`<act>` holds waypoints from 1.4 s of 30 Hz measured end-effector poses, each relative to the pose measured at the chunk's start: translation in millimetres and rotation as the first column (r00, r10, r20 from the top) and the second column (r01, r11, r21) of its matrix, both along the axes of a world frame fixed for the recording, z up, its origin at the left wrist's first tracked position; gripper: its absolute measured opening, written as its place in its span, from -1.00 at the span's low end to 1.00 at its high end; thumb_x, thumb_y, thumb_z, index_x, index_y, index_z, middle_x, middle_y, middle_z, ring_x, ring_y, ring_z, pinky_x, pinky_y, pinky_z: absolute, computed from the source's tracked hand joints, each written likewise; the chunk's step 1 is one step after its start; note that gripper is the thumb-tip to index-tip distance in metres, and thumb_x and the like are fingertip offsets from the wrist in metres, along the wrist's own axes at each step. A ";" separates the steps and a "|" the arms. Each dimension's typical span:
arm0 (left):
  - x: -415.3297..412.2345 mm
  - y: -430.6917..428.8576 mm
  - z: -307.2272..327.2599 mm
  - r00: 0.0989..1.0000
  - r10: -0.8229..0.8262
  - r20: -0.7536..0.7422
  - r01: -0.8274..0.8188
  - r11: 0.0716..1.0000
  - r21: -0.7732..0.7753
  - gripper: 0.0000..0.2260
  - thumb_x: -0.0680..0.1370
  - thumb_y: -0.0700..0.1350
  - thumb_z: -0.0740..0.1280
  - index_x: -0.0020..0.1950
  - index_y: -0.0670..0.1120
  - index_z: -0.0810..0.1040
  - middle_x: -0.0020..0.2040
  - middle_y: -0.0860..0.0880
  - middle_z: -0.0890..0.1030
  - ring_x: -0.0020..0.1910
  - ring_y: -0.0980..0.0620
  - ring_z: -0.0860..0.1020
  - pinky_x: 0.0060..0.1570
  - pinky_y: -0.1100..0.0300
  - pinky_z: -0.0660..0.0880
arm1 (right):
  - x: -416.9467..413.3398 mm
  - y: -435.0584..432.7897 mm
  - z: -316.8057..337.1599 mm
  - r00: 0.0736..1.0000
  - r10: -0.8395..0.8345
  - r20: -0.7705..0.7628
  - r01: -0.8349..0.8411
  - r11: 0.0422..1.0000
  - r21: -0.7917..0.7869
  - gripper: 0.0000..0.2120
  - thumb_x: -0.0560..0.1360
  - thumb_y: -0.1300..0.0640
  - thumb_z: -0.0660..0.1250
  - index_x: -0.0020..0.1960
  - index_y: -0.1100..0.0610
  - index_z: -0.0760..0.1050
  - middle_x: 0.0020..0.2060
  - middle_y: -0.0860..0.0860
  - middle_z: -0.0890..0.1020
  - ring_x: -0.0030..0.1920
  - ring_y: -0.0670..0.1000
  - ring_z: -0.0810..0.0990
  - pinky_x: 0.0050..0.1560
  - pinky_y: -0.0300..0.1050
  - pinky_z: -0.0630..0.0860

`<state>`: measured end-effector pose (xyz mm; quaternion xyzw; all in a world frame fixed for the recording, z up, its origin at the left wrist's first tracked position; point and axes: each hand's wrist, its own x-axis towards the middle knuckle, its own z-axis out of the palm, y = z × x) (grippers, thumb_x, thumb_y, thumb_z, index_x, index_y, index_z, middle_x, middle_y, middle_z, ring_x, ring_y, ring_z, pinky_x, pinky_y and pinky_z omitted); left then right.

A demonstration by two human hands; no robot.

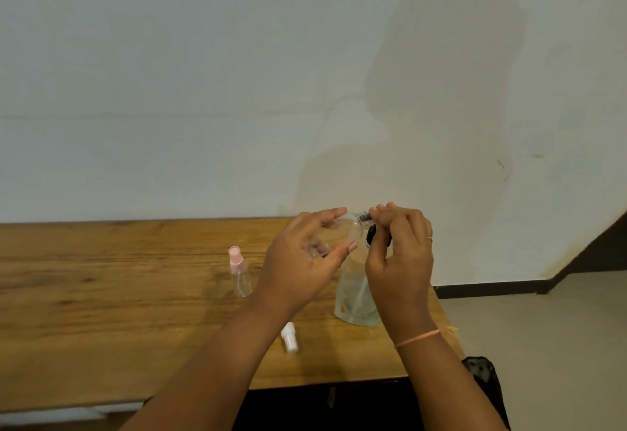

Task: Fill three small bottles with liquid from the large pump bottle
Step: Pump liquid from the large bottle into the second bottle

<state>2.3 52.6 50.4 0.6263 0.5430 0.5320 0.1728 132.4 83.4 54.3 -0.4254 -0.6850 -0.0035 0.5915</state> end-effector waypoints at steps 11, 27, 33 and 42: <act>0.2 1.4 3.6 0.999 0.020 -0.048 -0.016 0.996 0.085 -0.59 0.37 0.17 0.38 0.21 0.27 0.45 0.02 0.19 0.56 -0.19 0.12 0.58 -0.08 0.26 0.54 | 4.5 -1.5 7.4 0.999 0.044 0.008 -0.044 0.999 -0.023 -0.77 0.42 0.49 0.29 -0.01 0.27 0.57 -0.06 0.07 0.55 0.08 0.04 0.55 0.12 -0.39 0.41; -4.4 1.2 3.2 0.996 0.016 -0.089 -0.017 1.000 -0.006 -0.58 0.39 0.04 0.48 0.20 0.26 0.46 0.00 0.23 0.53 -0.17 0.18 0.56 -0.10 0.38 0.49 | 5.6 4.2 -2.3 0.997 0.004 0.080 -0.003 1.000 -0.016 -0.82 0.41 0.44 0.30 -0.04 0.30 0.58 -0.12 0.13 0.58 0.05 -0.02 0.50 0.18 -0.49 0.28; -0.9 0.4 2.4 0.999 0.011 -0.035 -0.010 1.000 0.026 -0.59 0.38 0.12 0.45 0.20 0.26 0.47 0.02 0.19 0.56 -0.10 0.18 0.57 -0.05 0.27 0.54 | 4.7 -1.5 3.3 0.999 0.033 0.018 -0.033 0.999 -0.026 -0.80 0.42 0.48 0.30 -0.04 0.28 0.57 -0.09 0.04 0.53 0.06 -0.06 0.51 0.13 -0.41 0.39; -0.4 1.5 3.7 0.999 0.002 -0.036 0.001 0.998 0.068 -0.59 0.37 0.18 0.38 0.21 0.25 0.46 0.04 0.19 0.56 -0.10 0.13 0.59 -0.03 0.35 0.50 | 8.5 -2.4 7.7 0.998 0.058 0.009 -0.058 0.998 -0.025 -0.80 0.46 0.40 0.28 0.04 0.25 0.57 -0.02 -0.04 0.47 0.02 -0.11 0.49 0.07 -0.45 0.39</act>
